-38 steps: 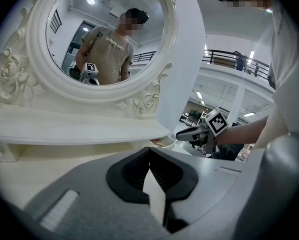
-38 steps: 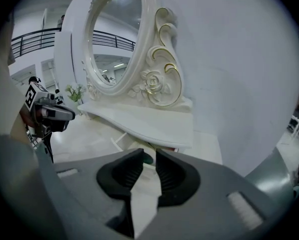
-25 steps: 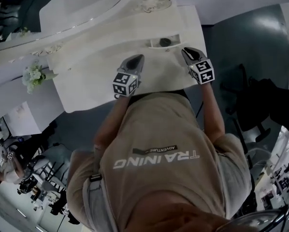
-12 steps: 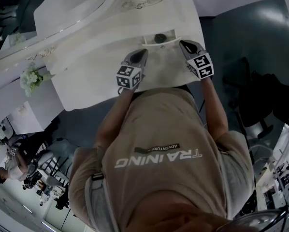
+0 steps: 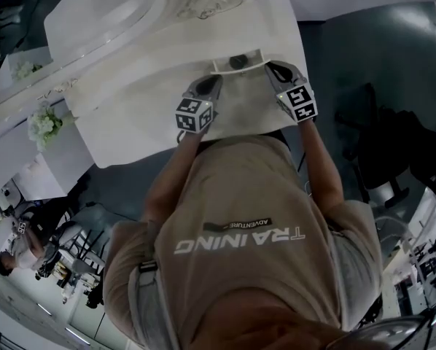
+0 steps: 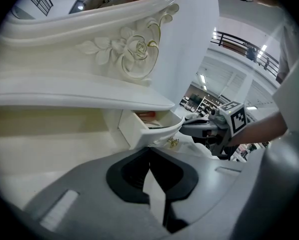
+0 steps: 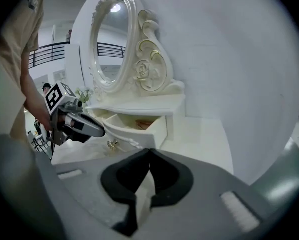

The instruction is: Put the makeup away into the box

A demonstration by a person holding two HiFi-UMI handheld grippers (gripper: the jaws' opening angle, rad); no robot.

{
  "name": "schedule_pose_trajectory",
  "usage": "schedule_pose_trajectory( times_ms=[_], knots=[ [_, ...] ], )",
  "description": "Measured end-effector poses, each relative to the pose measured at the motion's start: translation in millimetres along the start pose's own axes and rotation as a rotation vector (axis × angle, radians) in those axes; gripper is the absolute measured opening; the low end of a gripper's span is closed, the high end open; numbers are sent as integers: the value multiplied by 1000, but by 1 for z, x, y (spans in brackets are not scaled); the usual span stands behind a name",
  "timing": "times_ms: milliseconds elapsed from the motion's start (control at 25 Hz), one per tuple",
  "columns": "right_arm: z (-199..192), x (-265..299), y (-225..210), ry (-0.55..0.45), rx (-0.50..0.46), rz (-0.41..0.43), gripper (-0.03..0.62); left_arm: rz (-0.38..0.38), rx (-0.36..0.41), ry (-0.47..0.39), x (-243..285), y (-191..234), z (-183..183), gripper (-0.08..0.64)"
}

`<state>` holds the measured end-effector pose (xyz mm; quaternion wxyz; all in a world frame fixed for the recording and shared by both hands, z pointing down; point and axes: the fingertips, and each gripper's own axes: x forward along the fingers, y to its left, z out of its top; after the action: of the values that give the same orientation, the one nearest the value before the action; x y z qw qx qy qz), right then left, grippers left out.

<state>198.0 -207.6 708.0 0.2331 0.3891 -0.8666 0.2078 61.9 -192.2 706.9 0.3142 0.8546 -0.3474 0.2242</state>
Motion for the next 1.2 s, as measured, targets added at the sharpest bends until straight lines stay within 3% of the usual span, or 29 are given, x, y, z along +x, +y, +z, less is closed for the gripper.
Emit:
schedule_pose_trajectory(
  times_ms=[1200],
  knots=[
    [31,49,-29,-33,-6,-1,5,35,-8,-19,24,51,41,6]
  ],
)
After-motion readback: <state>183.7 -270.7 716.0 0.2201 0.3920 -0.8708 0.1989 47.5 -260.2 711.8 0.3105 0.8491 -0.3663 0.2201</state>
